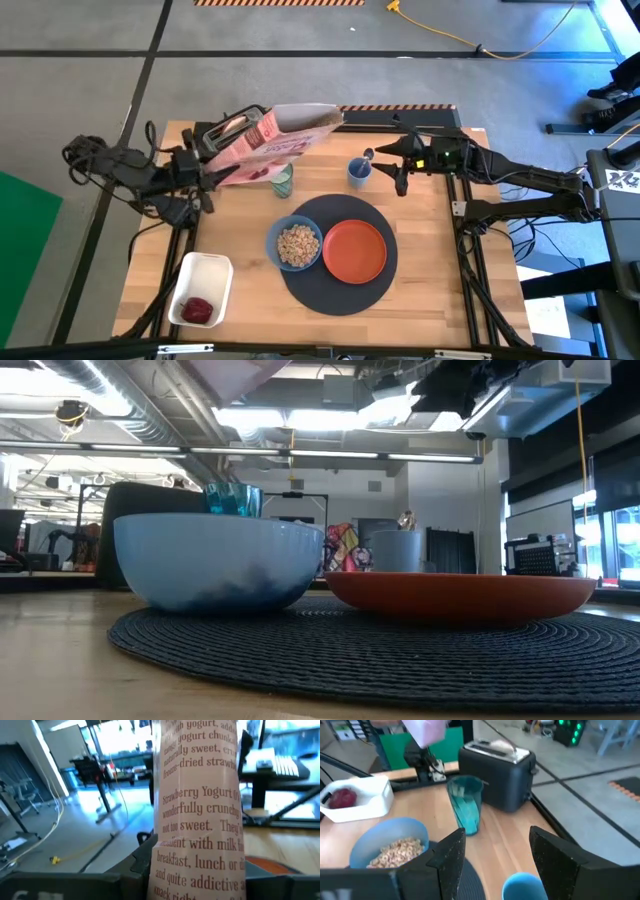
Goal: Arrange a breakfast setting
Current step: Pour cereals from the pink cereal box into the blue bowl
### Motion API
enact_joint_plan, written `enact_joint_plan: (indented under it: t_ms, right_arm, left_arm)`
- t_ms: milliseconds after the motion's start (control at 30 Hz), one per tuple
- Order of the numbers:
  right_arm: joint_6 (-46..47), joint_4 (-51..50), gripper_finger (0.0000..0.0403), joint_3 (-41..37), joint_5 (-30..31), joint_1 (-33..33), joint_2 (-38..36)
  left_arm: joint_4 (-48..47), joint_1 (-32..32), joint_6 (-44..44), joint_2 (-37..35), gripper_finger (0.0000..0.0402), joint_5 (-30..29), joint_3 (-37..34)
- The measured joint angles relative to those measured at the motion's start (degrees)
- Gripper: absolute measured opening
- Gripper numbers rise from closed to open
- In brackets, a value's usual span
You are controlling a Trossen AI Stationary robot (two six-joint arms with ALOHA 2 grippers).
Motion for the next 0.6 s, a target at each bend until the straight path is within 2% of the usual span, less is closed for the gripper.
enact_joint_plan:
  t_ms: [167, 400, 500, 600]
  right_arm:
    - [-0.9, 14.8, 0.0211, -6.8, -5.0, 0.0, 0.0]
    - [1.1, 39.8, 0.0211, -17.3, -17.8, 0.0, 0.0]
    - [2.4, 43.2, 0.0211, -18.1, -18.5, 0.0, 0.0]
    - [2.6, 44.6, 0.0211, -18.1, -18.4, 0.0, 0.1]
  left_arm:
    - [25.2, 3.0, 6.4, -4.3, 0.0115, 2.9, -15.5]
    - [73.3, 9.3, 12.1, -4.4, 0.0115, 23.6, -37.1]
    - [85.6, 12.8, 11.1, -2.0, 0.0114, 25.3, -43.1]
    - [90.5, 16.0, 9.2, 0.2, 0.0114, 26.5, -46.1]
